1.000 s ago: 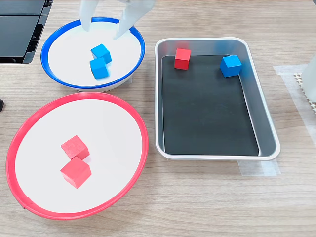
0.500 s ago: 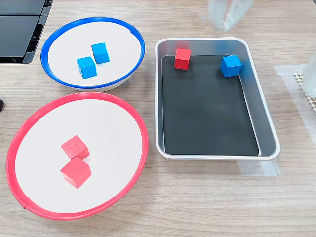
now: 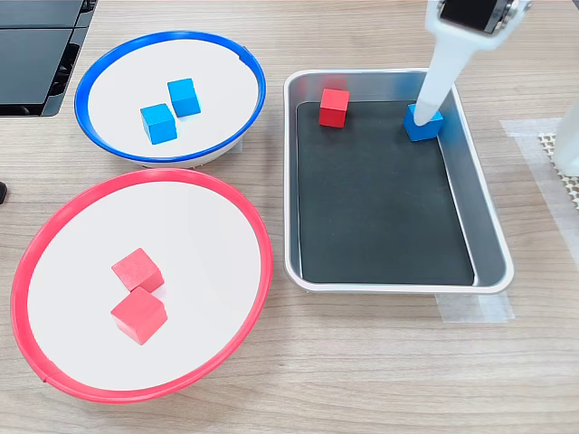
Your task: Move six blocks from tray to matching dishes
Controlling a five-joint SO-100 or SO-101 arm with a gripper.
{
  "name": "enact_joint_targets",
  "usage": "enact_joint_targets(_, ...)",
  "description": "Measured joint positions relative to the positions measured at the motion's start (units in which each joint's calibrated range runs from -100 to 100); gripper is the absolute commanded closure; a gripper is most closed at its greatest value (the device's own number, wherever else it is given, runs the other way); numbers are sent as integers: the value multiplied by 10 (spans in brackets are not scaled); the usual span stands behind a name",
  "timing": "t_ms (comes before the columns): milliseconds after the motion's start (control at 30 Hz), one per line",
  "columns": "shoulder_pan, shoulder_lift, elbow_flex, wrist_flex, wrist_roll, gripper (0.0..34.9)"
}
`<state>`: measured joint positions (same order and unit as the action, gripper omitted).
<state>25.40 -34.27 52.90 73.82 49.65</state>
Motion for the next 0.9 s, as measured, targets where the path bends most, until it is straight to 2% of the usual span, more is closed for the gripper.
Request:
enact_joint_targets(100, -4, 0, 2, -8, 49, 197)
enact_joint_targets(267, 35, 3, 23, -54, 114, 198)
enact_joint_targets(400, 53, 11, 34, -76, 123, 213)
enact_joint_targets(533, 48, 14, 52, -88, 124, 215)
enact_joint_targets(700, 48, 14, 71, -100, 124, 181)
enact_joint_targets(900, 46, 17, 79, -126, 126, 176)
